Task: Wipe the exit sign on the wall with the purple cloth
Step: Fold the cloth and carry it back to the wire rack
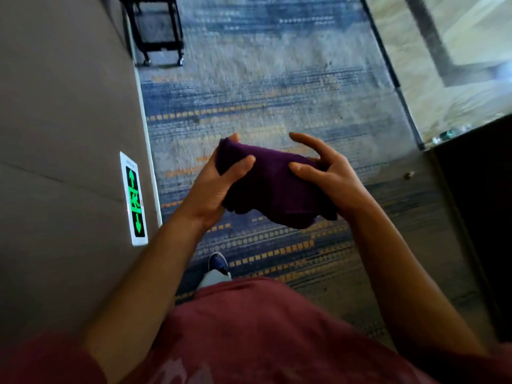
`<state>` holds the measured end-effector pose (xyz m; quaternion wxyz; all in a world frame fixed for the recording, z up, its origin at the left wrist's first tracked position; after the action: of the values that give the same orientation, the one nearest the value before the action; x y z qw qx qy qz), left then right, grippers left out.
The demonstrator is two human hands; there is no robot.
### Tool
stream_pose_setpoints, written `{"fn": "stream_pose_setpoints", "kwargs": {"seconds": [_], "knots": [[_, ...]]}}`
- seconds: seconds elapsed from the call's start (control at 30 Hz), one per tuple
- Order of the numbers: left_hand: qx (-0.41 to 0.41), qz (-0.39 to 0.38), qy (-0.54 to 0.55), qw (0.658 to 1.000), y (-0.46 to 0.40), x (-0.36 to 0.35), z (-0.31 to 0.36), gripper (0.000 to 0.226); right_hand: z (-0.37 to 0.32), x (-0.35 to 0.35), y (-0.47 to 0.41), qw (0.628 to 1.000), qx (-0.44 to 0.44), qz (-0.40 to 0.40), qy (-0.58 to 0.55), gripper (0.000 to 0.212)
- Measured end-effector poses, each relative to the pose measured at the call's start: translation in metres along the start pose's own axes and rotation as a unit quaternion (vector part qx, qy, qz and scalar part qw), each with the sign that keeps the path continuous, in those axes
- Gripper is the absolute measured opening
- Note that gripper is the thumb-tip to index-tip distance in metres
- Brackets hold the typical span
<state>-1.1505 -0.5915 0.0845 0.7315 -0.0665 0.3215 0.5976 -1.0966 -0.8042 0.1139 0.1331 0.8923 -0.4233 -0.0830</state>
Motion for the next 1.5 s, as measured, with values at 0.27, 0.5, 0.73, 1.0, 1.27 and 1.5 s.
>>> {"fn": "stream_pose_setpoints", "kwargs": {"seconds": [0.27, 0.5, 0.73, 1.0, 1.27, 1.5], "knots": [[-0.157, 0.061, -0.261, 0.95, -0.022, -0.001, 0.085, 0.083, -0.02, 0.005, -0.023, 0.993, 0.009, 0.11, -0.03, 0.05], [-0.192, 0.041, -0.32, 0.927, -0.059, -0.01, 0.131, 0.06, -0.021, 0.004, -0.042, 0.983, 0.075, 0.16, -0.057, 0.057], [-0.186, 0.087, -0.198, 0.959, -0.13, 0.004, 0.159, 0.04, -0.038, 0.027, -0.13, 0.977, 0.125, 0.145, -0.094, 0.053], [-0.154, 0.152, -0.216, 0.952, -0.241, 0.047, 0.21, 0.058, -0.071, 0.112, -0.249, 0.969, 0.108, 0.022, -0.22, 0.068], [-0.128, 0.186, -0.392, 0.892, -0.344, 0.086, 0.257, 0.07, -0.122, 0.202, -0.363, 0.988, 0.106, -0.019, -0.111, 0.044], [-0.103, 0.177, -0.365, 0.908, -0.464, 0.151, 0.309, 0.091, -0.159, 0.266, -0.505, 0.994, 0.077, 0.003, -0.083, 0.04]]}}
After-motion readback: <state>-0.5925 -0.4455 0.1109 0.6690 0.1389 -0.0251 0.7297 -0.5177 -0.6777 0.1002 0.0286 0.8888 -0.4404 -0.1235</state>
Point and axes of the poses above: each hand's wrist, its own y-axis away from the middle knuckle, its own x-axis out of the back of the hand, z = x × y, the point moved 6 cm from there along -y, towards the middle knuckle, and after that the axes turned 14 degrees about -z, right-handed, at the moved point
